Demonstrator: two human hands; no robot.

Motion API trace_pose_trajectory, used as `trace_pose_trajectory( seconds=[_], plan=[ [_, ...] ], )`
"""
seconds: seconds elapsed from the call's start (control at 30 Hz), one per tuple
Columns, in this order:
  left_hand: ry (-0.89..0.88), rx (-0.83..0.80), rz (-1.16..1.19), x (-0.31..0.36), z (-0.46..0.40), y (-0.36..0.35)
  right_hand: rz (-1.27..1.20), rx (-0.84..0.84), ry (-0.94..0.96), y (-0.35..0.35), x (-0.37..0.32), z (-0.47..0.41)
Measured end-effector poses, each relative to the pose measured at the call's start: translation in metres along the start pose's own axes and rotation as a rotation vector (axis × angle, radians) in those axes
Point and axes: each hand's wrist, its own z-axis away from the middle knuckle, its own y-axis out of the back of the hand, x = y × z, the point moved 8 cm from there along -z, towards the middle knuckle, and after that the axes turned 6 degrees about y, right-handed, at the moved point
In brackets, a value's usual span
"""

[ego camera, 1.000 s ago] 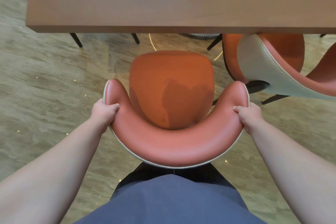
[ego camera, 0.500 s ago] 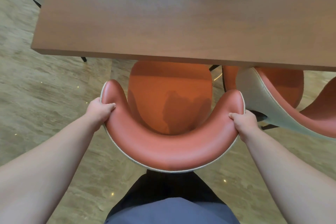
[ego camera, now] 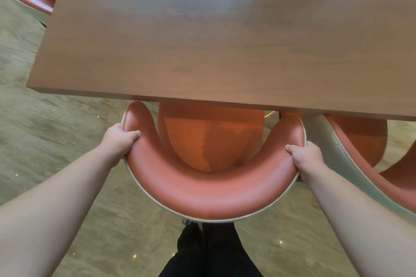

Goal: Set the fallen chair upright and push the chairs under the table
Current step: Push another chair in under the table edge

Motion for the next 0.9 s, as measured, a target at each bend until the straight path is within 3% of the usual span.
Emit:
trace_pose_trajectory(
  seconds=[0.9],
  plan=[
    [0.015,0.022,-0.054,0.016,-0.02,-0.021,0.047,0.021,-0.033,-0.004,-0.018,-0.019]
  ],
)
